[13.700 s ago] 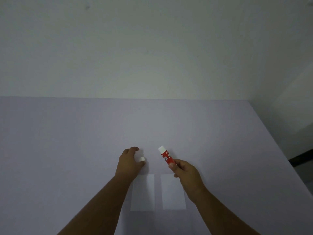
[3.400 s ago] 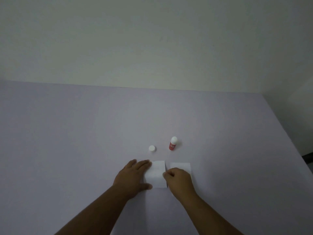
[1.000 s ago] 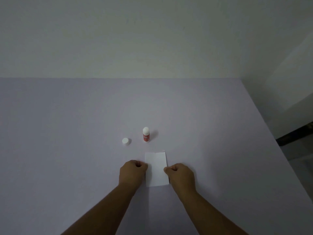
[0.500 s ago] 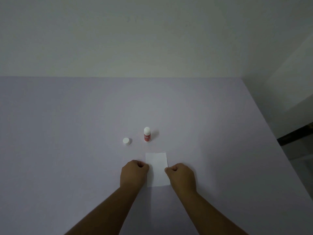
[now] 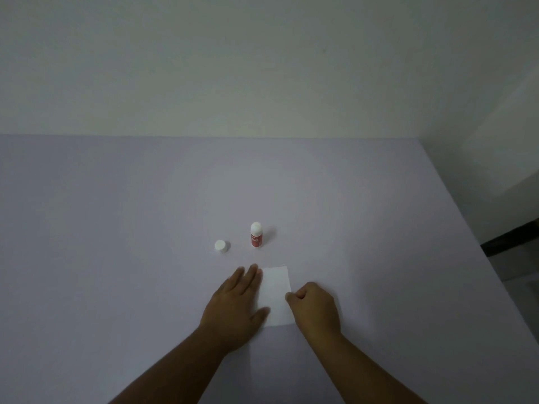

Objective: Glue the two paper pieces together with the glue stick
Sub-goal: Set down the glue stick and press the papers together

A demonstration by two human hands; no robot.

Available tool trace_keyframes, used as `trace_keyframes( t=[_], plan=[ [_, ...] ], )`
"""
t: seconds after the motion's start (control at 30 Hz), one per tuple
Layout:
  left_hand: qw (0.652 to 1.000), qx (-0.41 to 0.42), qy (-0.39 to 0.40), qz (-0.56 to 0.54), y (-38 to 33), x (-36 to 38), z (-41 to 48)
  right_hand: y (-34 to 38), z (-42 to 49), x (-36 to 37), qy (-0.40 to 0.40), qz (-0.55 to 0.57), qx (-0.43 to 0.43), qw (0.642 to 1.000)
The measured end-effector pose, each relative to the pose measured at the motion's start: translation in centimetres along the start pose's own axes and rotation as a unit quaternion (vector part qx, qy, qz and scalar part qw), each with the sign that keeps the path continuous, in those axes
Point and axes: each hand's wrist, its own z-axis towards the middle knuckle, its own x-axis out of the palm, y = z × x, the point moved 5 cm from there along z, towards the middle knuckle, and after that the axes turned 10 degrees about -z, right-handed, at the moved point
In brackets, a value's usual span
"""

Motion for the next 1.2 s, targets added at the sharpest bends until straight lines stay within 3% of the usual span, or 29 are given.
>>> trace_keyframes(
  t=[0.07,0.13,0.23,0.3,0.37,0.77,0.93,1.07,1.2],
  plan=[
    [1.000,0.010,0.024,0.017,0.1,0.0,-0.1,0.6,-0.2,-0.5,-0.042,-0.031,-0.083,0.995],
    [0.999,0.015,0.038,0.015,0.2,-0.1,-0.1,1.5,-1.5,-0.7,-0.078,-0.075,-0.241,0.964],
    [0.999,0.022,0.048,0.012,0.3,-0.3,-0.1,0.9,-3.4,1.0,-0.091,-0.267,-0.456,0.844],
    [0.999,0.027,0.043,0.015,0.3,-0.2,-0.2,0.3,-2.9,1.7,-0.058,-0.345,-0.490,0.798],
    [0.999,0.029,0.038,0.014,0.4,-0.3,-0.1,0.9,-1.9,1.6,-0.038,-0.367,-0.494,0.787],
    [0.998,-0.002,0.059,-0.009,0.1,-0.3,0.3,-1.3,-3.1,1.1,0.028,-0.359,-0.443,0.821],
    [0.998,-0.002,0.057,0.003,0.1,-0.1,0.2,0.7,-2.8,0.7,-0.002,-0.332,-0.426,0.841],
    [0.999,0.004,0.050,0.003,0.2,-0.2,0.2,3.1,-1.2,1.3,-0.027,-0.351,-0.436,0.828],
    [0.999,0.003,0.047,0.004,0.2,-0.3,0.2,3.0,-0.8,1.3,-0.037,-0.338,-0.412,0.846]
  ],
)
